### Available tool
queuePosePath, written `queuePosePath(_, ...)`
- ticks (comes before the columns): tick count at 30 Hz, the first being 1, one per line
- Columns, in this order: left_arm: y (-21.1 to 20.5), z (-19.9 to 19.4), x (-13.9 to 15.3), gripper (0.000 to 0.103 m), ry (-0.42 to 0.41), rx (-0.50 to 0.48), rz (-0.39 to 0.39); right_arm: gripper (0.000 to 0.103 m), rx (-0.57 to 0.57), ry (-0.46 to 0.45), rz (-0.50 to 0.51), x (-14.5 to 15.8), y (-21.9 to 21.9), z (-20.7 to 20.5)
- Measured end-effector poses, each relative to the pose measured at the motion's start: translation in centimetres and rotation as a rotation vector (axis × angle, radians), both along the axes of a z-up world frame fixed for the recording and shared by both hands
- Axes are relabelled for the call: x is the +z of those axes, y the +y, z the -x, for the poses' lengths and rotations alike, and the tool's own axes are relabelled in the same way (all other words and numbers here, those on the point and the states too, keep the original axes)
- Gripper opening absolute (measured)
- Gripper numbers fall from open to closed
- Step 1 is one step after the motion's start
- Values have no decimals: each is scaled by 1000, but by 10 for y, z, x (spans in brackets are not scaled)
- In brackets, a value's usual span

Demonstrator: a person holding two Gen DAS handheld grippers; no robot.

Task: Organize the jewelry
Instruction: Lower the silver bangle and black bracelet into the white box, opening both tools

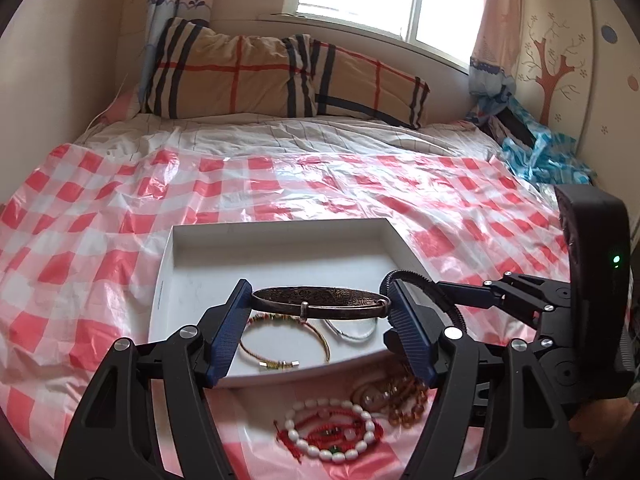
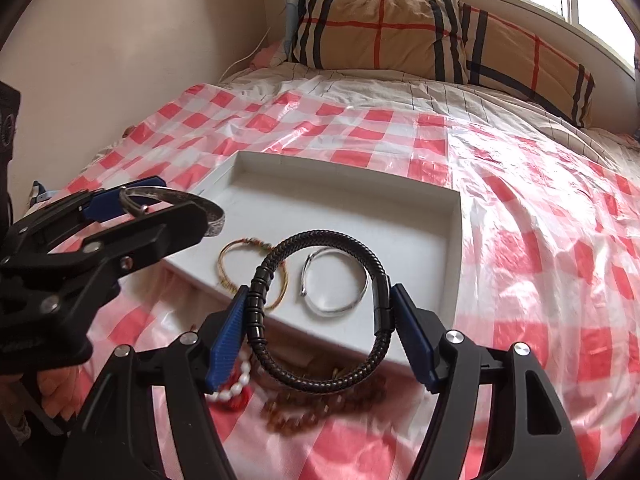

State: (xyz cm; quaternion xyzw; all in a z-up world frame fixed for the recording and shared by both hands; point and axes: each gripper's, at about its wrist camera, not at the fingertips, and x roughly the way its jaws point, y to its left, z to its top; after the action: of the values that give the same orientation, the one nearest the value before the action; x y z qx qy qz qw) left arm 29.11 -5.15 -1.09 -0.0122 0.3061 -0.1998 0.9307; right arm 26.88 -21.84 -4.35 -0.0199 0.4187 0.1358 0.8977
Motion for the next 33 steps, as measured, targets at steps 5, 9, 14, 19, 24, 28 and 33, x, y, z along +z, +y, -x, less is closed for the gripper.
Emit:
queuePosePath(5,1,-30,-18,67,45,82,17,74,-3,14,12,-18,3,-33)
queuePosePath(9,5,-37,-36,69,114,121,-27,74,-21,33,52,-24,0,-30)
queuePosePath(14,21,-21,-33,80,110,162,-16,75,-101,17,27,-6,-26,-1)
queuePosePath(19,34,-3,-31,81,145,191,-4,75,-212,65,-48,-3,-60,25)
queuePosePath(24,37,17,-39,84,186,189,1,75,-190,173,30,-32,-52,35)
queuePosePath(28,25,20,-43,84,179,160,-54,83,-143,154,106,-35,-32,33)
queuePosePath(33,21,17,-48,84,185,159,-93,85,-77,197,225,-54,-17,36)
